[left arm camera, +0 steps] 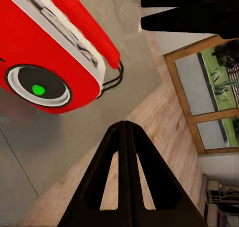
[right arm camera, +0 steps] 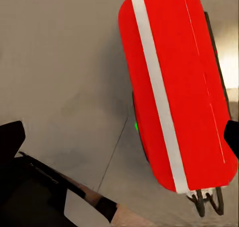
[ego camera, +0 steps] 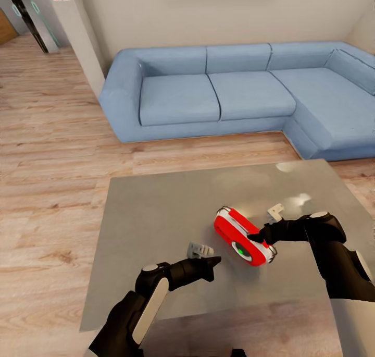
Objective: Turn on the radio receiver that's on the table in the living room.
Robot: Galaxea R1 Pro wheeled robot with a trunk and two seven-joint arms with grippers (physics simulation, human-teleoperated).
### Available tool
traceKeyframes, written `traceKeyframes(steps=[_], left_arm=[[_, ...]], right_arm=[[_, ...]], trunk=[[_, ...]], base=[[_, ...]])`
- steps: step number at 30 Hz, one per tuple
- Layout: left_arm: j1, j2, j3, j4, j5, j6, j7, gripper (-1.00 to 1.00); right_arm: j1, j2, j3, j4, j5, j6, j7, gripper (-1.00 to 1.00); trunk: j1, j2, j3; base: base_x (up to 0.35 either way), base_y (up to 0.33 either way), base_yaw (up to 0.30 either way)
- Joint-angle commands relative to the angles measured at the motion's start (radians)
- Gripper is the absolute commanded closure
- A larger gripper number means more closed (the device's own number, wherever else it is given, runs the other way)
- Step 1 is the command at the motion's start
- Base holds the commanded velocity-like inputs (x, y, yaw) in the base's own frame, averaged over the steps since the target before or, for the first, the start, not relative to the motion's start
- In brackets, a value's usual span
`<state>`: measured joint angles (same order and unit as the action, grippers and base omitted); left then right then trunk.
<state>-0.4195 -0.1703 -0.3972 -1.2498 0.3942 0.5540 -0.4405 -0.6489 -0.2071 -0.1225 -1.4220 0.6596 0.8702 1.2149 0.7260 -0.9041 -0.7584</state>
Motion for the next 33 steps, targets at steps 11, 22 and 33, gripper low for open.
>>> traceKeyframes(steps=[11, 22, 33], left_arm=[[0.0, 0.0, 0.0, 0.0, 0.0, 0.0, 0.0, 1.0], [0.001, 0.0, 0.0, 0.0, 0.0, 0.0, 0.0, 1.0], [0.001, 0.0, 0.0, 0.001, 0.0, -0.002, 0.0, 1.0]], right_arm=[[0.0, 0.001, -0.006, 0.0, -0.004, 0.003, -0.002, -1.0], [0.0, 0.002, -0.045, 0.0, -0.005, 0.003, -0.003, -1.0], [0.0, 0.002, -0.053, 0.0, -0.005, 0.001, -0.003, -1.0]], trunk=[[0.0, 0.0, 0.0], [0.0, 0.0, 0.014], [0.0, 0.0, 0.031]], base=[[-0.306, -0.08, 0.0], [-0.092, -0.055, 0.0], [-0.003, -0.001, 0.0]])
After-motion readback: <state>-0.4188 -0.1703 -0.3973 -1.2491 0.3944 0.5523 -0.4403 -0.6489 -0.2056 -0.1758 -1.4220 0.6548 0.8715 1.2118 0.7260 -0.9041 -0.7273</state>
